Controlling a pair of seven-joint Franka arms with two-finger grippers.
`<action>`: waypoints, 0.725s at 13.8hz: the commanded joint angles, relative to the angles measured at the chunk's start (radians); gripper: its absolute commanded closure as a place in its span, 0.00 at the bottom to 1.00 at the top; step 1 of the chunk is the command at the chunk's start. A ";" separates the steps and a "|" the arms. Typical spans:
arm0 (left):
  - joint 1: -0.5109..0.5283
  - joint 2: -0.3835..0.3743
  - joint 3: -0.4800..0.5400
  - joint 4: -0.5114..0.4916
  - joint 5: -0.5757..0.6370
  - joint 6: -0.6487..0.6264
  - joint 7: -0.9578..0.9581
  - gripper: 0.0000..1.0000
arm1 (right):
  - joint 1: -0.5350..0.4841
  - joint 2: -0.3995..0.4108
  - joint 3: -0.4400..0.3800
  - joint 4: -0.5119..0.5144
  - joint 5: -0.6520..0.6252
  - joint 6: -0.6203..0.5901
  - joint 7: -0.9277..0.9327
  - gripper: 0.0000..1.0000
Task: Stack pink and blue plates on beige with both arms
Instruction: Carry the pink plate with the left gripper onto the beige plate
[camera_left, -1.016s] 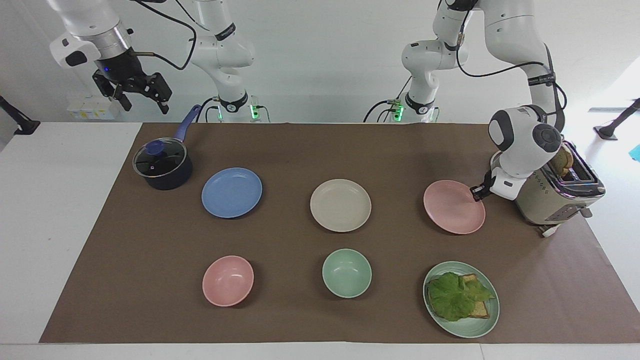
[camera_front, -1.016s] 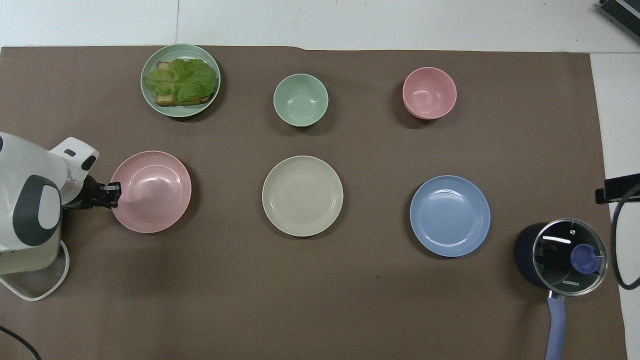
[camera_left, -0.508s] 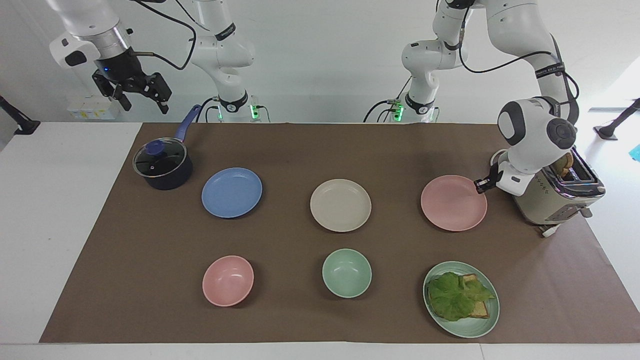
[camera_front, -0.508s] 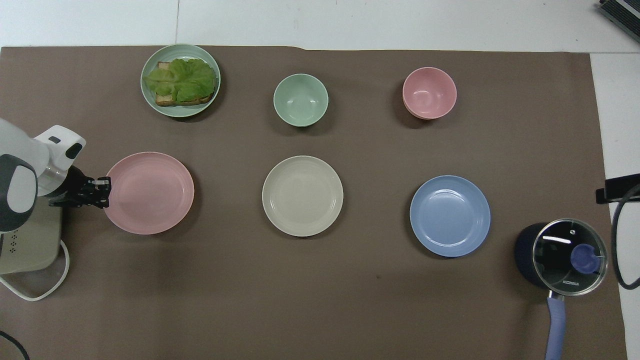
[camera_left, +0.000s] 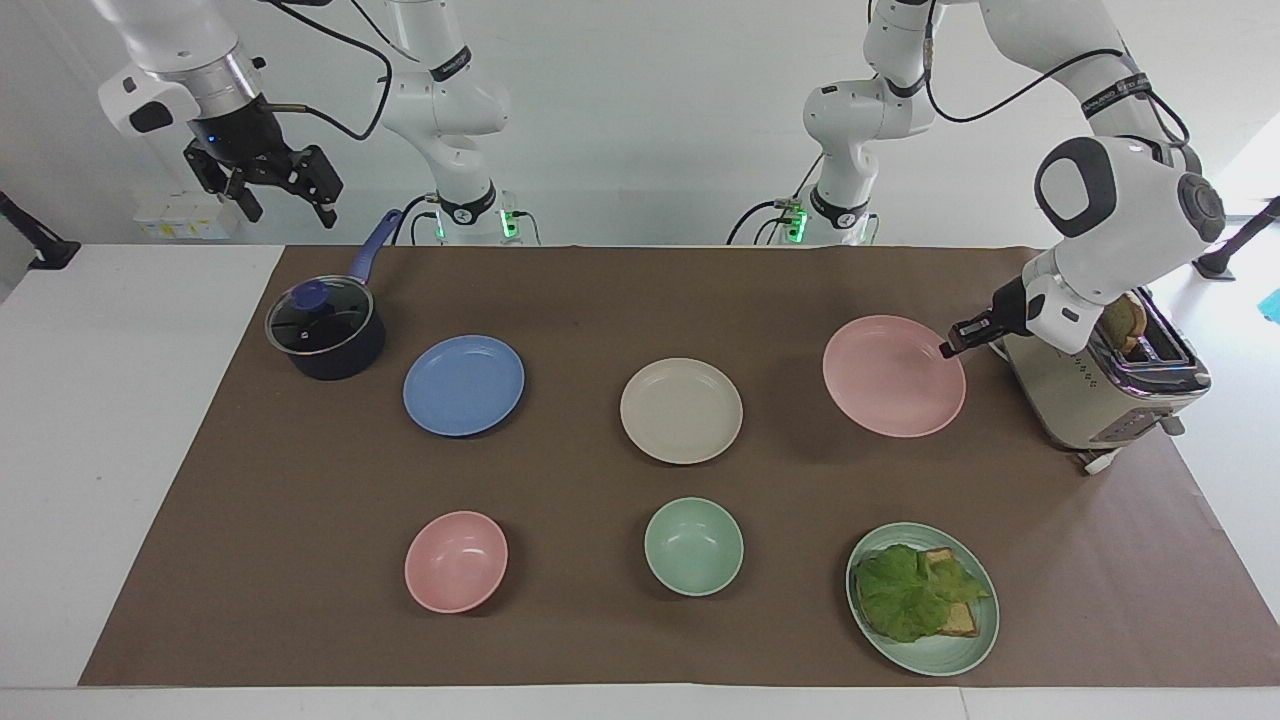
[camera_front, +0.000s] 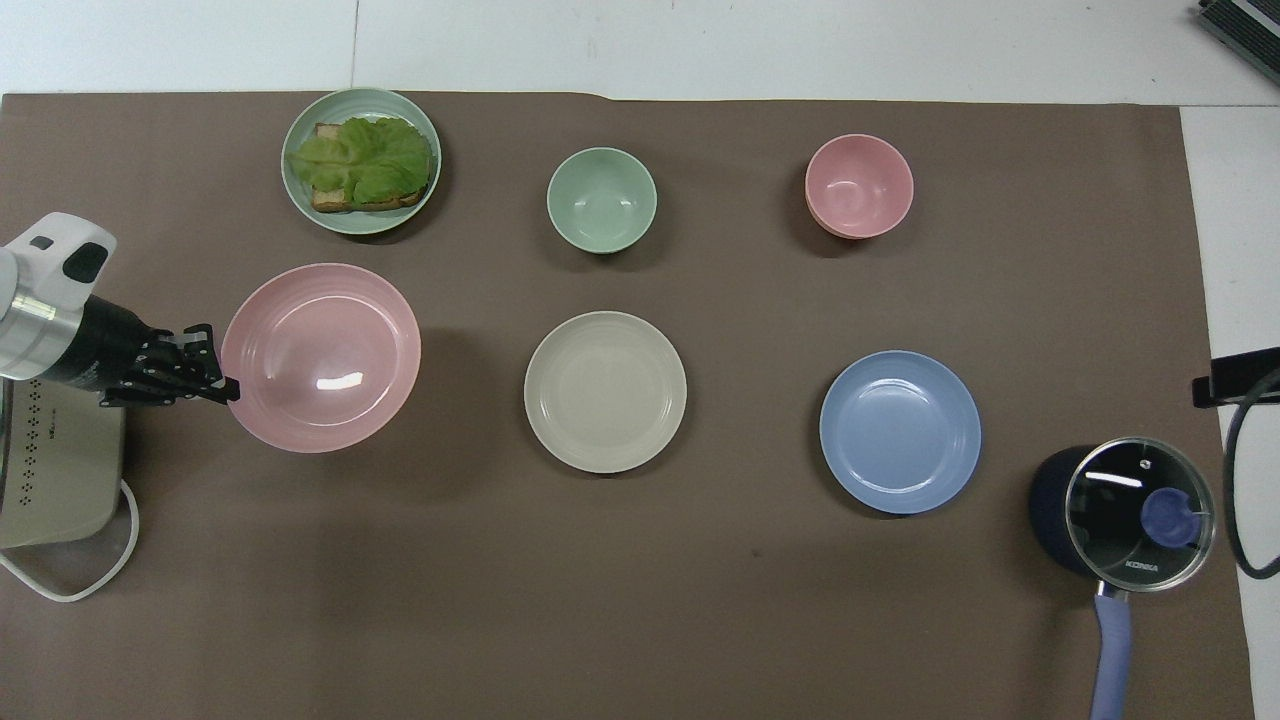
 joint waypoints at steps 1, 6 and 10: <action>-0.113 -0.035 -0.001 -0.049 -0.057 0.029 -0.118 1.00 | -0.012 -0.017 0.004 -0.015 0.005 -0.001 0.012 0.00; -0.350 -0.036 -0.002 -0.066 -0.063 0.190 -0.408 1.00 | -0.012 -0.017 0.004 -0.015 0.005 0.007 0.013 0.00; -0.520 -0.027 -0.001 -0.156 -0.066 0.389 -0.552 1.00 | -0.017 -0.017 0.003 -0.016 0.005 0.008 0.012 0.00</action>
